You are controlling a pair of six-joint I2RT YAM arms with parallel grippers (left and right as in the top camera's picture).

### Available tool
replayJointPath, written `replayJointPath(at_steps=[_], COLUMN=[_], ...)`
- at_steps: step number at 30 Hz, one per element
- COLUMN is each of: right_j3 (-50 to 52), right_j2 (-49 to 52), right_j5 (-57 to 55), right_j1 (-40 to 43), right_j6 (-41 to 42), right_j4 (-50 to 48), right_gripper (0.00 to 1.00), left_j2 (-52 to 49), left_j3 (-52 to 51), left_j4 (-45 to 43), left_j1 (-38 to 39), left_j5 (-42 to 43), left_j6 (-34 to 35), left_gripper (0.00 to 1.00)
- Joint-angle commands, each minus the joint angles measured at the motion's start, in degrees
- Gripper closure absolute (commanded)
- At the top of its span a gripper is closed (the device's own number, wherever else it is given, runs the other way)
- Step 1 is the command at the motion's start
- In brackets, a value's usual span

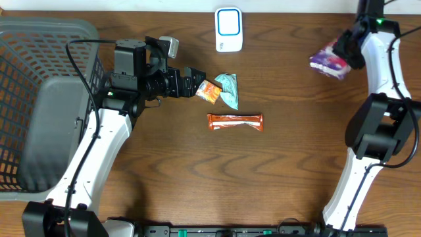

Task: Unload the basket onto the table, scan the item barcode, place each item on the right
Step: 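Carry the purple package to the right and set it down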

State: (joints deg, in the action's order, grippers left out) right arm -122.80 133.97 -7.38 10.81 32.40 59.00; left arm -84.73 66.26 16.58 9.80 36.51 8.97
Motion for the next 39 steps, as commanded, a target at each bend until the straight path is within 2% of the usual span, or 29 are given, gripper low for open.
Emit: replayJointPath(at_steps=[1, 9, 16, 20, 23, 26, 30, 39], right_j3=[-0.1, -0.1, -0.1, -0.1, -0.1, -0.1, -0.1, -0.1], right_j2=[-2.4, -13.2, -24.7, -23.8, -22.2, -20.4, -18.2, -14.4], right_j5=[2.4, 6.4, 6.5, 8.6, 7.5, 6.4, 6.4, 6.4], right_j1=[-0.4, -1.9, -11.1, -20.2, -27.0, -30.5, -31.6, -31.4], right_j6=[-1.9, -2.9, -11.0, -11.3, -11.5, -10.1, -6.2, -6.4], right_j4=[2.6, 13.6, 21.7, 26.1, 25.0, 23.4, 23.0, 23.5], right_gripper=[0.01, 0.01, 0.01, 0.01, 0.01, 0.01, 0.01, 0.01], left_j2=[-0.2, -0.2, -0.2, -0.2, -0.2, -0.2, -0.2, -0.2], left_j3=[0.2, 0.2, 0.2, 0.2, 0.2, 0.2, 0.2, 0.2], left_j4=[0.1, 0.1, 0.1, 0.1, 0.1, 0.1, 0.1, 0.1], left_j1=[-0.3, -0.3, -0.3, -0.3, -0.3, -0.3, -0.3, -0.3], left_j5=[0.1, 0.1, 0.1, 0.1, 0.1, 0.1, 0.1, 0.1], left_j6=[-0.6, -0.6, -0.6, -0.6, -0.6, -0.6, -0.6, -0.6], left_gripper=[0.02, 0.02, 0.02, 0.02, 0.02, 0.02, 0.02, 0.02])
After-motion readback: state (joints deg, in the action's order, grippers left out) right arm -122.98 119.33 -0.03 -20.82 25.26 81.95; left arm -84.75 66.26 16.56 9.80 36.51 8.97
